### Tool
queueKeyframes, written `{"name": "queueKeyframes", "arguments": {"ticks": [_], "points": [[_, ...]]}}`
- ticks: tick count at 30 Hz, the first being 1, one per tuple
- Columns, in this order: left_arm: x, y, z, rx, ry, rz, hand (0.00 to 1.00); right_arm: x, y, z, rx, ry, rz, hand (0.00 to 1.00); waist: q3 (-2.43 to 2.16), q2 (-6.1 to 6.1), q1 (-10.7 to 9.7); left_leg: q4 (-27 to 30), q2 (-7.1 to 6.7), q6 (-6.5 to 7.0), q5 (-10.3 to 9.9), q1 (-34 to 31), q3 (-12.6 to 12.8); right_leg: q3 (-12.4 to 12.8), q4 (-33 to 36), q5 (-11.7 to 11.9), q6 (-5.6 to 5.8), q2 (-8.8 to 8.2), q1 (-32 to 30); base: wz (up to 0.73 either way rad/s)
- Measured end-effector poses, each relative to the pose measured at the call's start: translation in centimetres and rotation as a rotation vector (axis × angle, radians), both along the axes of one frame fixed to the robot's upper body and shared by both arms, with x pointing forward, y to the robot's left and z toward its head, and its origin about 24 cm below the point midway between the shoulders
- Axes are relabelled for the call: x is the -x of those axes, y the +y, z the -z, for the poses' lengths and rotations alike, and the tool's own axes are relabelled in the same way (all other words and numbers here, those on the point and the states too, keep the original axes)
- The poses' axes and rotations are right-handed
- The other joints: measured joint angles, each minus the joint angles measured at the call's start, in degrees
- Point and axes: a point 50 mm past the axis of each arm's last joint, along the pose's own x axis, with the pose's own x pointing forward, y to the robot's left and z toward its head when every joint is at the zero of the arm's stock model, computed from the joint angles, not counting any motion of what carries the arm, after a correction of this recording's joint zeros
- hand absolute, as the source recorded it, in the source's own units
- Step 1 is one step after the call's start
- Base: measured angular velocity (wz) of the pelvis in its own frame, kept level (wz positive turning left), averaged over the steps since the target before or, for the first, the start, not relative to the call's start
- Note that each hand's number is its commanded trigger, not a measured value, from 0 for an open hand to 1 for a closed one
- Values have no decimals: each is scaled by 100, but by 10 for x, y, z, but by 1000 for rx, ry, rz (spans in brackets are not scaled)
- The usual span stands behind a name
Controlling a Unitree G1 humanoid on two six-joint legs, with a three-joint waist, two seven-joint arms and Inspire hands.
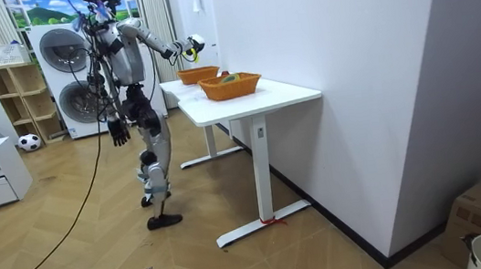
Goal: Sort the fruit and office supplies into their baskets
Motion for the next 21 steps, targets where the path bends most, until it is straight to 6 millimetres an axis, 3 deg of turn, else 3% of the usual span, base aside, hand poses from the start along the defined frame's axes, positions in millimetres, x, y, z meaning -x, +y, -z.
{"name": "queueKeyframes", "arguments": {"ticks": [7,21], "points": [[12,1,-1,-8,39,6,0,0,-2,-2,5,-39,40,100,-19,-17,166,54,-3,0,0,-145,-6,-274,-1,1,-1,-11,-89,0],[18,1,-1,-6,62,-7,0,2,4,-1,6,-93,70,100,-17,-12,207,86,-38,0,0,-194,-204,-411,1,1,-1,-7,-37,7]]}}
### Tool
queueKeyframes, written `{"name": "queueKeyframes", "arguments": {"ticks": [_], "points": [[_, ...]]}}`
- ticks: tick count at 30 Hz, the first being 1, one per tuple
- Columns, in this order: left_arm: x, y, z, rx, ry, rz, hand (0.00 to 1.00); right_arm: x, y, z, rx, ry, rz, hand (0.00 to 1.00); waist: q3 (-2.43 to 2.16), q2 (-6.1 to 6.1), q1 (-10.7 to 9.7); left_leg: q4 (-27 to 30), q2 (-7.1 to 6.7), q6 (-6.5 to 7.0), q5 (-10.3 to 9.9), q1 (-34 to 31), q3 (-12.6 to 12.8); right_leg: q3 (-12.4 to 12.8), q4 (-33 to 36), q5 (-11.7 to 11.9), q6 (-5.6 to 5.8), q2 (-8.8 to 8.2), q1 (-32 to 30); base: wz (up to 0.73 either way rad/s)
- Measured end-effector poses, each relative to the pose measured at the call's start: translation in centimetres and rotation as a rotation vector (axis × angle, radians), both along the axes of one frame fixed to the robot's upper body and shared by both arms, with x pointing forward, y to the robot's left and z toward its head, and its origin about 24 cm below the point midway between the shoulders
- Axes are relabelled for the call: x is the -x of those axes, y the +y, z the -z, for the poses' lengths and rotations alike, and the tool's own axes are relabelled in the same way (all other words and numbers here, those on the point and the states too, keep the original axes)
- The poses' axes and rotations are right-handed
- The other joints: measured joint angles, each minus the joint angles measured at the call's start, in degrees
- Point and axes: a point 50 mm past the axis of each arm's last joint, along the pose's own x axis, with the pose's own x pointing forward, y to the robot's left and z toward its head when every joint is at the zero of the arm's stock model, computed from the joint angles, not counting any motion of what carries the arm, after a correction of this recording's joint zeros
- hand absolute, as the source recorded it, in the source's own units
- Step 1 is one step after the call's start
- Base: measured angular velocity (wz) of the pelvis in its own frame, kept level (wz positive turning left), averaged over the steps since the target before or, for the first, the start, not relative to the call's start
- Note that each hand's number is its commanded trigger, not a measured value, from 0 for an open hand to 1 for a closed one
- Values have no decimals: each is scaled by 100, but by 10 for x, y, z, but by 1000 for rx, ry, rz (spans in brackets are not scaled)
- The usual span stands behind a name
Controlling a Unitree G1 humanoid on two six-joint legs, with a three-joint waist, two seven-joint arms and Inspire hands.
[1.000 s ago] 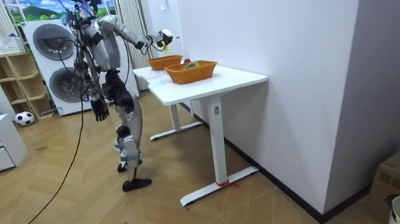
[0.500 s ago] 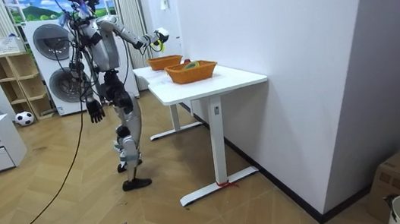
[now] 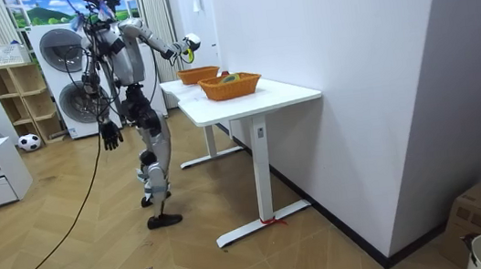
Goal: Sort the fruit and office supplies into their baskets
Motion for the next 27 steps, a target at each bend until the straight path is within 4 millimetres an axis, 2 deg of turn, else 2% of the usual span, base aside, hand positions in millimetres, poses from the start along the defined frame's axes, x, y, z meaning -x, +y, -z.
{"name": "queueKeyframes", "arguments": {"ticks": [4,5,6,7,8,9,16,27], "points": [[-1,0,0,-1,-5,1,0,0,-1,3,1,-6,20,100,-2,-4,40,-8,-4,0,0,33,-17,1,-1,-1,1,-2,34,3],[-1,0,0,-1,-7,2,0,0,-1,5,2,-4,21,96,-3,-5,52,-8,-4,0,0,36,-17,0,-1,-1,1,-2,37,0],[-3,1,-1,-2,-13,5,0,-1,-1,7,5,1,25,85,-5,-9,77,-10,-4,0,0,37,-17,0,-1,-1,1,-2,38,0],[-3,1,-1,-1,-18,7,0,-1,0,11,10,9,27,27,-7,-13,112,-11,-4,0,0,39,-15,0,-1,-1,1,-3,36,0],[-3,1,-1,-1,-20,8,0,-1,1,12,10,15,25,10,-6,-13,119,-11,-4,0,0,38,-15,-1,-1,0,1,-3,36,0],[-4,1,-1,-1,-22,8,0,-1,2,14,3,24,19,0,-5,-18,137,-11,-4,0,0,36,-16,-2,-1,-1,1,-4,34,0],[-4,5,-3,-12,-36,-6,0,-1,4,22,-28,39,10,0,16,-153,206,-19,-5,0,0,36,-19,6,-6,-3,6,-3,37,0],[-5,6,-3,-1,-40,-8,0,0,4,21,-37,14,22,0,25,-160,289,-13,-6,0,0,30,-19,6,-9,-3,6,-2,39,0]]}}
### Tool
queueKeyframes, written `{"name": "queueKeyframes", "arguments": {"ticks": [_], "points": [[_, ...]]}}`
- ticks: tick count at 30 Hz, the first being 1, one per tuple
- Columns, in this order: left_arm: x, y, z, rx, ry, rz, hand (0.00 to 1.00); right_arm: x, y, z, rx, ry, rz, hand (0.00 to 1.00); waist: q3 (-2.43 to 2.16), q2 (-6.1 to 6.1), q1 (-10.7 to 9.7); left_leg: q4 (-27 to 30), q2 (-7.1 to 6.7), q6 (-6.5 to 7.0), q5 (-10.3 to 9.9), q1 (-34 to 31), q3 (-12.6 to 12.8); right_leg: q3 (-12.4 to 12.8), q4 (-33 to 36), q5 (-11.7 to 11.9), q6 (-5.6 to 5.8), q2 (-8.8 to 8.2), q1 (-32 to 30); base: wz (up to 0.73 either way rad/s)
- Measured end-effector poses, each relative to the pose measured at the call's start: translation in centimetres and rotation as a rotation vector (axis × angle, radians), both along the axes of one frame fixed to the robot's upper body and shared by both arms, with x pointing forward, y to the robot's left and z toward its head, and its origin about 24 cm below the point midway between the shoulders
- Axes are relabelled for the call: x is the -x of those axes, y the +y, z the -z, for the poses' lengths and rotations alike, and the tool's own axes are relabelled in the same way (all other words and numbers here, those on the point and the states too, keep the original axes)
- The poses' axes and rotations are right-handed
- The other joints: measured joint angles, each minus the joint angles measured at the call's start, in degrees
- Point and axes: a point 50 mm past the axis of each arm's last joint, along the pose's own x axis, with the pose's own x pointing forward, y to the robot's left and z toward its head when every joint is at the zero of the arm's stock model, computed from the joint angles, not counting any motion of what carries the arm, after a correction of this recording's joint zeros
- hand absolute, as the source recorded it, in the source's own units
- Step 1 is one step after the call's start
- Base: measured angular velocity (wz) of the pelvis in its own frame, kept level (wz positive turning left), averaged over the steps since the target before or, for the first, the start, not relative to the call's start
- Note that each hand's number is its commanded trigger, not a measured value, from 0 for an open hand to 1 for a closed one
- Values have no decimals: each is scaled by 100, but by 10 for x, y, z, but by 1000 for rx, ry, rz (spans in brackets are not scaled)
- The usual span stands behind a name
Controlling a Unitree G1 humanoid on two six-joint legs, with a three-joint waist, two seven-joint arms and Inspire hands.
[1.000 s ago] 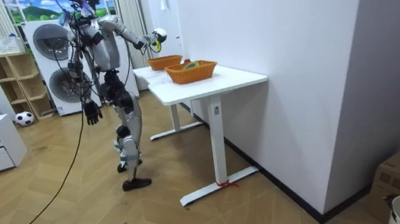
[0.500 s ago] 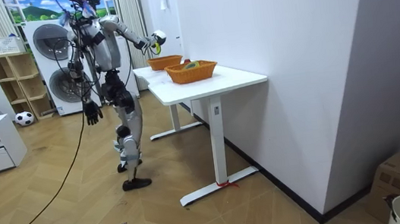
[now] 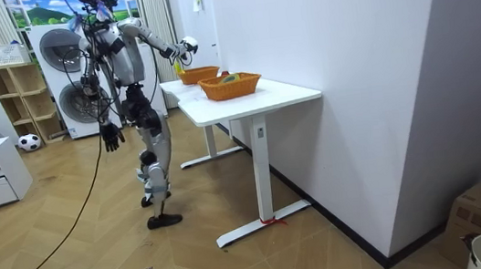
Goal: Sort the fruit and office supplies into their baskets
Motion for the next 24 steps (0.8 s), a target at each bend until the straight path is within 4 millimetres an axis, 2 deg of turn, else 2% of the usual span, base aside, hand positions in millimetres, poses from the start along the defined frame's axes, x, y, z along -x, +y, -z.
{"name": "queueKeyframes", "arguments": {"ticks": [11,21,24], "points": [[-1,0,0,-1,0,6,0,0,0,0,-2,3,-3,0,-4,-1,-82,2,-1,0,0,2,5,11,1,0,0,-1,-1,0],[-2,1,0,-7,-5,9,0,0,0,0,2,11,-10,0,-15,72,-333,11,-16,5,3,13,44,34,-2,0,0,-22,-12,-1],[-2,0,0,-2,-4,8,0,0,0,0,-1,17,-15,0,-13,101,-462,29,-31,14,8,15,50,92,0,0,0,-34,4,0]]}}
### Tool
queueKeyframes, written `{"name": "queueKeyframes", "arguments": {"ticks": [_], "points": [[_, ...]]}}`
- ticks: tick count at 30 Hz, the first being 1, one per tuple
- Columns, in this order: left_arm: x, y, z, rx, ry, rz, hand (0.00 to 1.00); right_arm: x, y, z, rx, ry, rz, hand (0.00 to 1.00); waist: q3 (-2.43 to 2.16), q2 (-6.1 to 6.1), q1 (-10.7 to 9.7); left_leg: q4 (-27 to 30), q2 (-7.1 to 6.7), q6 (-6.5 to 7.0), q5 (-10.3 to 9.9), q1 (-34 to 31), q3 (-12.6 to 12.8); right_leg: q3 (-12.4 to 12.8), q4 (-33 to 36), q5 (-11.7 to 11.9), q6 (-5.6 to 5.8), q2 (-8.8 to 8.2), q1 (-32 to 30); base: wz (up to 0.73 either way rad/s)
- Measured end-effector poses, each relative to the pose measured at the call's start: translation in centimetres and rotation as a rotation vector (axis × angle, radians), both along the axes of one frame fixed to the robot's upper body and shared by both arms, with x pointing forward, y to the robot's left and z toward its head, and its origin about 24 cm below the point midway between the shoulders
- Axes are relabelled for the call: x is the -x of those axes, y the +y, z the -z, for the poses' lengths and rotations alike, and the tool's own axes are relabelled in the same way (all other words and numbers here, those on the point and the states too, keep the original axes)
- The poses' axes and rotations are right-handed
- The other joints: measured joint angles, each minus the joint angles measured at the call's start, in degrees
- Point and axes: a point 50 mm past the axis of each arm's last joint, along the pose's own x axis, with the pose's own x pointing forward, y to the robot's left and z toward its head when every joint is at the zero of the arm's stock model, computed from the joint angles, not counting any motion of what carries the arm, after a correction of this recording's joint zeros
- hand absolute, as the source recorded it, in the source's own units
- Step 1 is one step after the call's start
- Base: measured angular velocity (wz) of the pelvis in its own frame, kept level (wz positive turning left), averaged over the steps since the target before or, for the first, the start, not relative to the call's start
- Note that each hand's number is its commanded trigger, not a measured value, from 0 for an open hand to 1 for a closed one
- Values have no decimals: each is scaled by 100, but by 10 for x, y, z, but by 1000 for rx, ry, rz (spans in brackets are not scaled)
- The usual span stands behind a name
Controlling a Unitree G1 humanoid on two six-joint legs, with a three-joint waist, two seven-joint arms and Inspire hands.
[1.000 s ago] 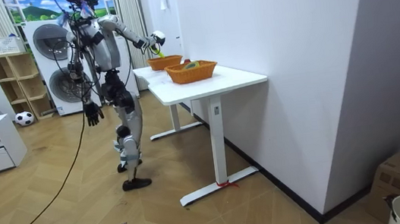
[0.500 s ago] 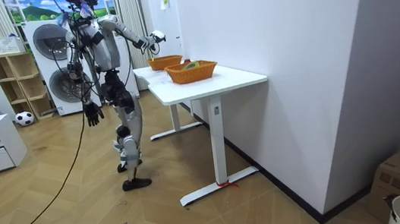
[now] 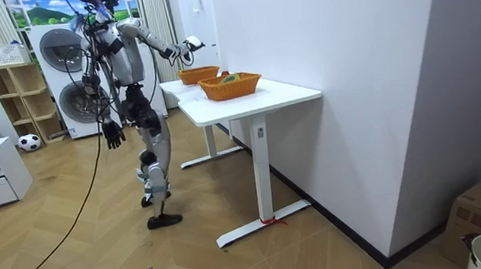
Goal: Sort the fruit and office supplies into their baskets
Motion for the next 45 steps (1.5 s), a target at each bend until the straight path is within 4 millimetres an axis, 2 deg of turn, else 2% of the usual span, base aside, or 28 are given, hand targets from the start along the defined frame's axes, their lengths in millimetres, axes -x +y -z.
{"name": "queueKeyframes", "arguments": {"ticks": [6,8,12,15,18,19,23,24,28,33,38,40,45], "points": [[-4,0,0,-12,-14,3,0,-1,-5,0,-102,27,6,0,3,45,-223,1,-29,19,11,-6,25,59,3,0,0,-34,-16,-1],[-6,0,-1,-18,-22,6,0,-1,-6,0,-128,31,9,0,-11,49,-308,-4,-29,24,14,-3,33,62,1,0,0,-34,-14,-3],[-5,-1,0,-19,-21,12,0,-3,-27,-12,-291,2,76,0,-30,114,-485,-15,-32,28,17,3,51,57,4,1,1,-38,-4,0],[-2,-3,0,-31,-17,5,0,-3,-42,-21,-399,-43,143,0,-40,168,-540,-21,-27,32,20,17,71,60,3,1,1,-38,4,-2],[-1,-6,1,-31,-11,0,0,-2,-46,-23,-423,-58,162,0,-20,300,-626,-24,-15,35,22,73,157,73,-2,1,0,-46,9,-13],[-1,-9,2,-30,-10,0,0,-2,-47,-22,-438,-54,164,0,-37,338,-639,-30,-15,36,22,87,188,70,-1,1,0,-54,6,-14],[-1,-16,5,-14,-5,6,0,-3,-49,-18,-482,-35,183,0,-55,498,-687,-59,-14,47,29,105,252,71,0,1,0,-70,-21,-9],[0,-18,5,-9,-1,5,0,-3,-51,-15,-504,-22,192,0,-74,535,-696,-74,-14,54,34,109,262,73,1,1,0,-76,-29,-4],[0,-22,7,2,13,19,0,-4,-55,-7,-514,8,224,0,-91,553,-778,-73,-31,67,45,117,270,65,8,1,0,-98,-14,3],[-3,-26,8,17,2,17,0,-4,-66,10,-507,74,278,0,-76,508,-814,-45,-45,77,50,88,375,84,22,0,1,-133,-42,-1],[-5,-28,8,18,-2,26,0,-4,-67,12,-505,83,272,0,-67,525,-829,-24,-2,80,51,-86,510,200,113,0,0,-134,-307,-15],[-9,-32,9,27,-7,47,0,-4,-70,18,-519,113,273,0,-55,540,-912,-14,-4,90,57,-158,516,199,114,4,-7,-137,-377,0],[-30,-42,11,48,-54,71,0,-9,-69,23,-531,150,263,0,-11,611,-919,-13,30,102,72,-330,652,287,134,33,-52,-130,-623,-14]]}}
